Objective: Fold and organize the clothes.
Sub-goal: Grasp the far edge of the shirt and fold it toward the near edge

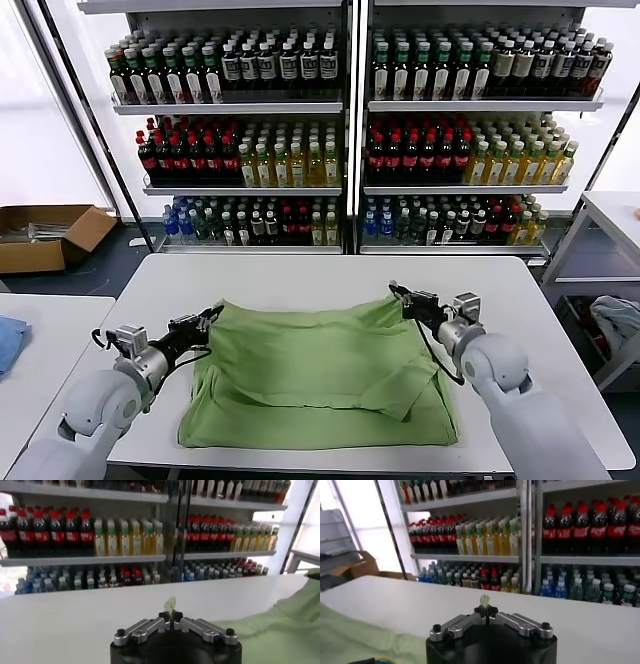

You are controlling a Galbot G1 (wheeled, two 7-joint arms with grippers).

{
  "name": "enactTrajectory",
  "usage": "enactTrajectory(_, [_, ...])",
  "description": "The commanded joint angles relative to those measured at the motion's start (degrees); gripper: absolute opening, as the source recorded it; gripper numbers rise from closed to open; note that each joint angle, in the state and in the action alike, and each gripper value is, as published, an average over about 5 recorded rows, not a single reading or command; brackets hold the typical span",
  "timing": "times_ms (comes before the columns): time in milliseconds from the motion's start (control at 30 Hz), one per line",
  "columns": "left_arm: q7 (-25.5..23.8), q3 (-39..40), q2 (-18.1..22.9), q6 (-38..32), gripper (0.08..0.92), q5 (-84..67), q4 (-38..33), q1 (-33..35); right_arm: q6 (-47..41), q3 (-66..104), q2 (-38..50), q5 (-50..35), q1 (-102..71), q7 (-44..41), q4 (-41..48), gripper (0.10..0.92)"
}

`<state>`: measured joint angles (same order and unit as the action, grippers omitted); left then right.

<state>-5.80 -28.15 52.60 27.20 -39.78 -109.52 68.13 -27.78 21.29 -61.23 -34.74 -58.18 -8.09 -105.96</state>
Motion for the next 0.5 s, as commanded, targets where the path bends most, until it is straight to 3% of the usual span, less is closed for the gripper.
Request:
enactTrajectory(33, [1.5, -10.6, 1.3, 0.7, 0.089, 0.5, -14.6, 18.1, -0.2, 13.6, -2.2, -0.1, -21.4, 0.4, -19.0, 0.106])
enactTrajectory(267, [1.7, -15.5, 3.2, 0.3, 0.089, 0.8, -17.7, 25.5, 2.1, 18.9, -5.2, 1.9, -34.5, -2.1, -24.2, 0.106])
enactTrajectory(500, [0.0, -12.6, 6.4, 0.0, 0.089, 6.9, -17.5, 30.4, 3.9, 19.8, -6.4, 7.6, -38.9, -3.5, -20.9, 0.106])
